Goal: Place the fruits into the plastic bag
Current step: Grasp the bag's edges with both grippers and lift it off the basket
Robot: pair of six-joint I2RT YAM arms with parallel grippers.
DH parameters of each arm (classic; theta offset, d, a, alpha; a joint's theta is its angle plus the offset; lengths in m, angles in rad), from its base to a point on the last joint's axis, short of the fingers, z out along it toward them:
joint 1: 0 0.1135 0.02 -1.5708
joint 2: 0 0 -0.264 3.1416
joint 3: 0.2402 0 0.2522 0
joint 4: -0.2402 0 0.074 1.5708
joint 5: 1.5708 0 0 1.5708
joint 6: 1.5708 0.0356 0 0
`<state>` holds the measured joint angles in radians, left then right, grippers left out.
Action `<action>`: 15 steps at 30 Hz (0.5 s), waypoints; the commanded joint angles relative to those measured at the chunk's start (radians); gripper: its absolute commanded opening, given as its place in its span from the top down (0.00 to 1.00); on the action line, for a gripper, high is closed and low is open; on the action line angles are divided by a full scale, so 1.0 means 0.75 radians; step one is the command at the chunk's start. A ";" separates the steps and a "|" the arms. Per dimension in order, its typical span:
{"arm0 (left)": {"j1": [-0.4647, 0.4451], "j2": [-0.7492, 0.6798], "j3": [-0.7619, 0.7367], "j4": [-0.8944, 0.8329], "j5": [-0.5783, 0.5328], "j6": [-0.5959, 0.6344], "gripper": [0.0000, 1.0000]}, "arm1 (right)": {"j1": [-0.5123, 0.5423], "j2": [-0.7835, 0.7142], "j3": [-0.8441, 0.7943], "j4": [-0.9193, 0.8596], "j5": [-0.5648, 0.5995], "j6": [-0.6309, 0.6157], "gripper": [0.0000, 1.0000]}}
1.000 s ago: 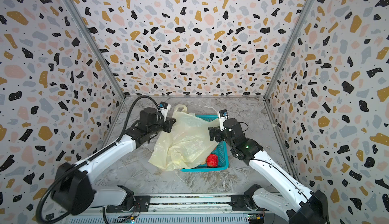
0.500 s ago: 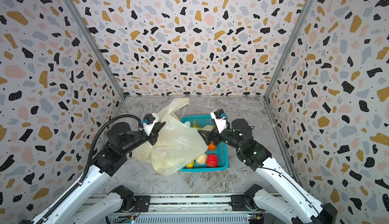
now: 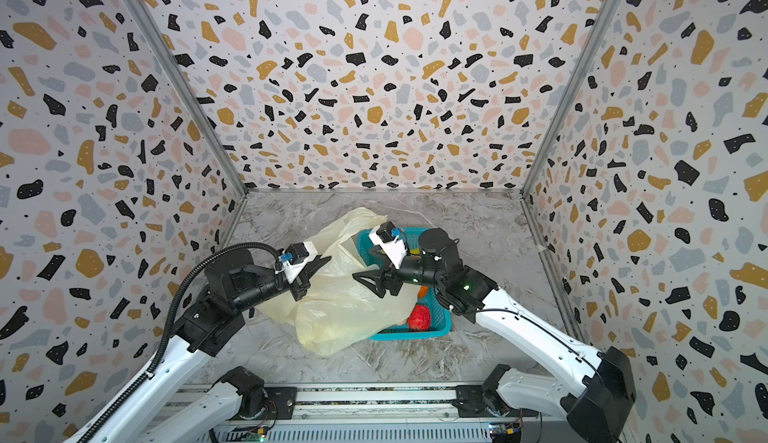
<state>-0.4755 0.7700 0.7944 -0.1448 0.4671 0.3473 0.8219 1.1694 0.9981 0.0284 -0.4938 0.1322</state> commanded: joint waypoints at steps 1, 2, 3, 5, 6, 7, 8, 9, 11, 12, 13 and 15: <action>0.000 -0.007 -0.024 0.063 0.063 -0.020 1.00 | 0.033 0.045 0.081 0.062 -0.028 -0.016 0.45; 0.000 -0.008 -0.029 0.075 0.061 -0.031 1.00 | 0.039 0.061 0.093 0.063 -0.031 -0.017 0.54; 0.000 -0.010 -0.035 0.086 0.051 -0.047 1.00 | 0.043 0.076 0.102 0.070 -0.038 -0.015 0.69; 0.000 -0.008 -0.045 0.125 -0.004 -0.129 1.00 | 0.043 0.099 0.122 0.069 -0.044 -0.007 1.00; 0.000 0.003 -0.029 0.126 -0.046 -0.198 0.94 | 0.042 0.108 0.129 0.067 -0.035 0.004 1.00; 0.000 0.026 -0.001 0.112 -0.085 -0.257 0.91 | 0.043 0.117 0.135 0.065 -0.035 0.009 1.00; 0.000 0.048 0.026 0.093 -0.132 -0.304 0.91 | 0.043 0.121 0.141 0.063 -0.031 0.015 1.00; -0.001 0.068 0.057 0.070 -0.185 -0.346 0.91 | 0.043 0.124 0.147 0.063 -0.020 0.024 1.00; 0.000 0.086 0.091 0.062 -0.282 -0.406 0.92 | 0.043 0.124 0.159 0.067 0.007 0.047 1.00; 0.000 0.076 0.094 0.095 -0.337 -0.455 0.90 | 0.043 0.124 0.166 0.070 0.023 0.059 1.00; 0.000 0.064 0.096 0.130 -0.401 -0.519 0.76 | 0.043 0.125 0.181 0.072 0.040 0.069 1.00; 0.000 0.033 0.109 0.176 -0.466 -0.591 0.68 | 0.043 0.135 0.218 0.067 0.093 0.094 1.00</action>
<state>-0.4774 0.8295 0.8299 -0.1104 0.2493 0.0372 0.8532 1.2800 1.0939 0.0551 -0.4732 0.1661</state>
